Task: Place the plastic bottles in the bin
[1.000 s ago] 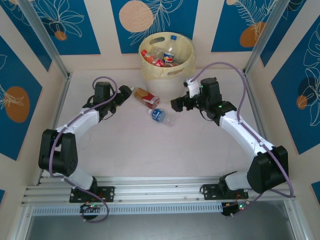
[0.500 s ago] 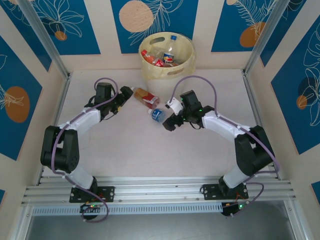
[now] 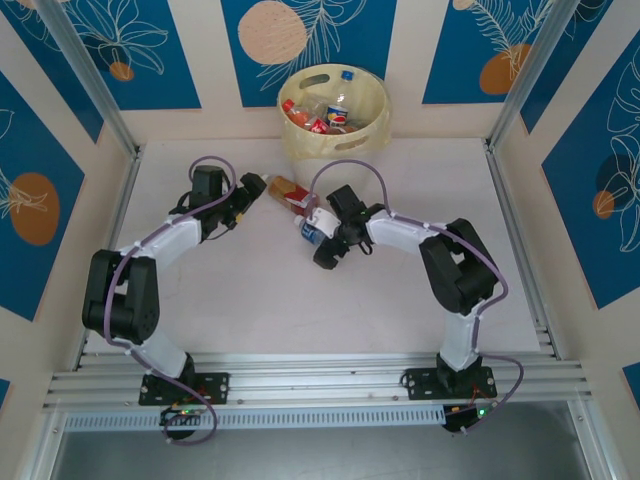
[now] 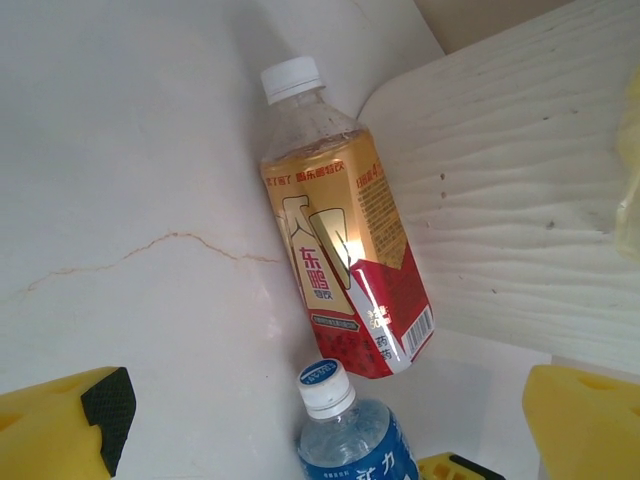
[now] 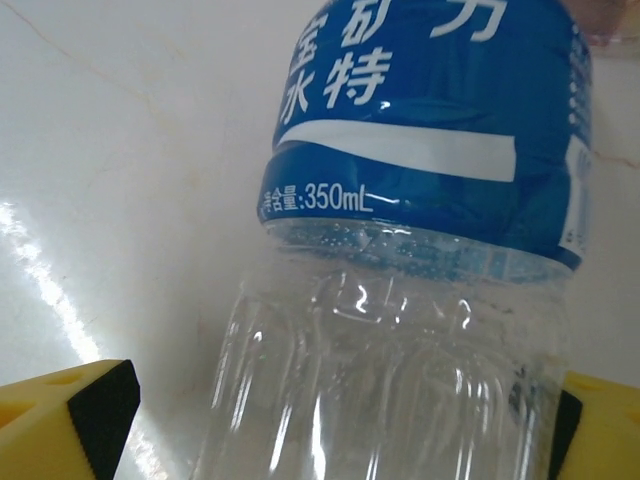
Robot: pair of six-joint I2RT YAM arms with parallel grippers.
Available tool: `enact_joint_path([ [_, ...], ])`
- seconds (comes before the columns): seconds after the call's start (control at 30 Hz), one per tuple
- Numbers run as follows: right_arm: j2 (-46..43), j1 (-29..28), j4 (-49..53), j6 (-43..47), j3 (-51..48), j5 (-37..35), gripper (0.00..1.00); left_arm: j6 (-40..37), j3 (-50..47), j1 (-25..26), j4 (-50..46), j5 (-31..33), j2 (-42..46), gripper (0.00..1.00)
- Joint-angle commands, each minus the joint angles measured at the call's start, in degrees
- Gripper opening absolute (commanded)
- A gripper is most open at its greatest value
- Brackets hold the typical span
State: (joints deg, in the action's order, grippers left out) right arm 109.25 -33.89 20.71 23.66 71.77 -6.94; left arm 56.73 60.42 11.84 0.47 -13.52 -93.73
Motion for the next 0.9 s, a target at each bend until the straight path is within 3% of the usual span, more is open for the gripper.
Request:
enact_joint_path([
  [0.0, 2.0, -0.5, 1.9, 1.3, 3.0, -0.9, 0.97, 0.8, 0.7, -0.9, 0.5, -1.3, -1.3, 1.0],
  [0.2, 4.6, -0.6, 0.7, -0.9, 4.8, -3.6, 0.94, 1.1, 0.6, -1.1, 0.9, -2.1, -1.9, 1.0],
  [0.47, 3.4, -0.9, -1.9, -2.3, 2.8, -2.9, 0.81, 1.3, 0.7, -1.2, 1.0, -2.5, -2.5, 1.0],
  [0.87, -3.5, -0.7, -4.4, -4.1, -2.0, -1.8, 0.53, 2.2, 0.7, -1.4, 1.8, -3.8, -3.4, 1.0],
])
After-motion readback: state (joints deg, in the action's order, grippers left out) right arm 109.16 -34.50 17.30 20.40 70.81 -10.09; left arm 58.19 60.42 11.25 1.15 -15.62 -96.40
